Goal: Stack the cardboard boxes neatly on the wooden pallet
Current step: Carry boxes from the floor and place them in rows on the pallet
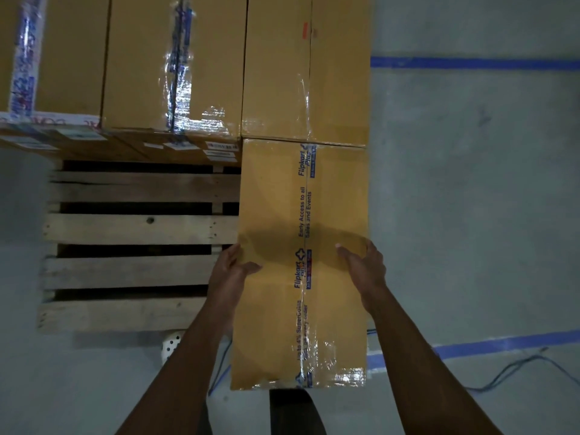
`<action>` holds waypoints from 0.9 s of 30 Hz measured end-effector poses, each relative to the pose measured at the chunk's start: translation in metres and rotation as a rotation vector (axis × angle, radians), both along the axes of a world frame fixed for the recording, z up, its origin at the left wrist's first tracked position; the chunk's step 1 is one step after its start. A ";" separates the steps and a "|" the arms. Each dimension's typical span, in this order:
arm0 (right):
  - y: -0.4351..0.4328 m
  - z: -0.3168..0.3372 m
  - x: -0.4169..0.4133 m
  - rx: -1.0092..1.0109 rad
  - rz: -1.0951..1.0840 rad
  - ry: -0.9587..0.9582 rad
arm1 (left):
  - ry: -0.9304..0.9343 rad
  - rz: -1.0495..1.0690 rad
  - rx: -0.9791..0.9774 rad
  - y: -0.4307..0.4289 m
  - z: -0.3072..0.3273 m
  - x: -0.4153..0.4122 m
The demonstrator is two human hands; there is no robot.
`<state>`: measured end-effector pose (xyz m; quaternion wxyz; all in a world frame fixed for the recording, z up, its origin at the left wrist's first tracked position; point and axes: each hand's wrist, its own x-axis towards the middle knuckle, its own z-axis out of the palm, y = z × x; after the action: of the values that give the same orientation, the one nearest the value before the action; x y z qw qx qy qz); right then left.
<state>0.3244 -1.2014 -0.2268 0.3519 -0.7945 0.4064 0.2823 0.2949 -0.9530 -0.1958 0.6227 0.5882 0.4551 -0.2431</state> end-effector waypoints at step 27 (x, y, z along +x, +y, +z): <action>-0.010 -0.002 -0.025 0.048 0.137 -0.073 | -0.092 -1.139 0.640 -0.002 -0.010 -0.028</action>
<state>0.2996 -1.2116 -0.2285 0.3654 -0.8216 0.3310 0.2861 0.2666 -0.9554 -0.2054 0.2097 0.9033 0.0951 -0.3619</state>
